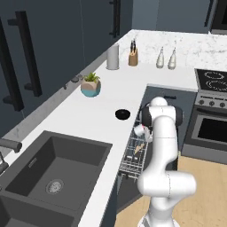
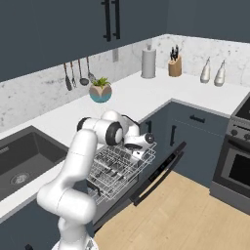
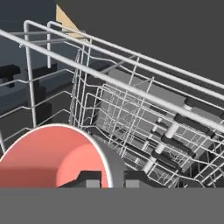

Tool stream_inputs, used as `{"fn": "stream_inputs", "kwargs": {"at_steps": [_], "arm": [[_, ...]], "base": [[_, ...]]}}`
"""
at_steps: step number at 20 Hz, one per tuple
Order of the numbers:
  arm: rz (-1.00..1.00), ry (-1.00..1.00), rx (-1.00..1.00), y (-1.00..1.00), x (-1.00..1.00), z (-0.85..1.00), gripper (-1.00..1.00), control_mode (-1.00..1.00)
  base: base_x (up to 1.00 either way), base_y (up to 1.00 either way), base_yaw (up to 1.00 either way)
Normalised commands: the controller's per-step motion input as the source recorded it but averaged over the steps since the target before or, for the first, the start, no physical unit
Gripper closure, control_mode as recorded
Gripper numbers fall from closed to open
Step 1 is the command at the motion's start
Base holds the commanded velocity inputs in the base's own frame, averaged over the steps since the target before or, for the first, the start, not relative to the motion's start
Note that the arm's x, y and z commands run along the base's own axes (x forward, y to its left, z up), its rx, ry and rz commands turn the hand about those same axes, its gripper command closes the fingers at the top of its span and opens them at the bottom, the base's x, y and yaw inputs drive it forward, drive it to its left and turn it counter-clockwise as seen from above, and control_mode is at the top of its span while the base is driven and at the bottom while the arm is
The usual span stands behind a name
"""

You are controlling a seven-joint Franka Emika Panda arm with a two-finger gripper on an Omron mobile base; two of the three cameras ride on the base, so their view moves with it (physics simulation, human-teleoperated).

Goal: Pick up the cup and bowl from the counter, place them in the dishwasher, and close the dishwasher door.

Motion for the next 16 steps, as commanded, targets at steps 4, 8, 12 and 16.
{"fn": "stream_inputs", "kwargs": {"at_steps": [4,8,12,16], "arm": [[-0.10,0.03,0.07,0.01,0.27,-0.03,-1.00,-1.00],[-0.08,0.03,0.08,-0.01,0.04,-0.01,-1.00,-1.00],[-0.07,0.00,0.10,-0.17,-0.73,0.69,-1.00,-1.00],[-0.03,0.00,0.10,-0.03,-0.89,1.00,-1.00,-1.00]], "base": [[0.00,0.00,0.00],[0.00,0.00,0.00],[0.00,0.00,0.00],[0.00,0.00,0.00]]}}
